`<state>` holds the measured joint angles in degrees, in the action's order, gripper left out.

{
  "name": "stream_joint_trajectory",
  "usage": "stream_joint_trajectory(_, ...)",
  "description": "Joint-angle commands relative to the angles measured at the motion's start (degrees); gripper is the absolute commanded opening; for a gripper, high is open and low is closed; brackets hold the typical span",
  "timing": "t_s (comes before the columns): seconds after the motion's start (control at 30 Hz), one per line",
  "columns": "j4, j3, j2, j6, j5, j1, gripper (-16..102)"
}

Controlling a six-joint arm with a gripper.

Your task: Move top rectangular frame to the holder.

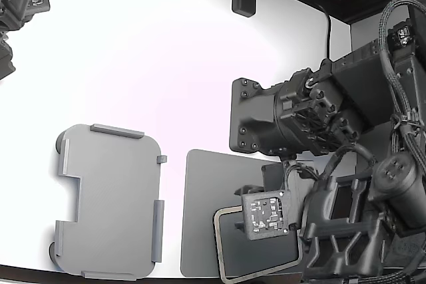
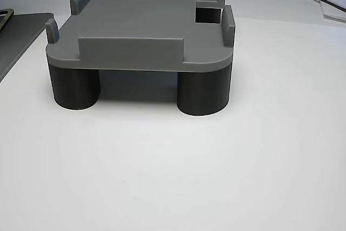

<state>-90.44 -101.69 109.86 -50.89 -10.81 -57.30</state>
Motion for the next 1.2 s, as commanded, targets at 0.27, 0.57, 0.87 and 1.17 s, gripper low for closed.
stream_joint_trajectory(0.27, 6.24, -14.5, 4.75, -10.28, 3.6, -9.05, 100)
stream_joint_trajectory(0.57, 12.92, -20.21, 2.99, -12.57, 6.68, -11.87, 100)
stream_joint_trajectory(0.87, 17.14, -24.43, 1.67, -12.13, 8.17, -12.39, 96)
stream_joint_trajectory(1.17, 17.75, -26.37, 1.67, -12.13, 7.56, -12.39, 87)
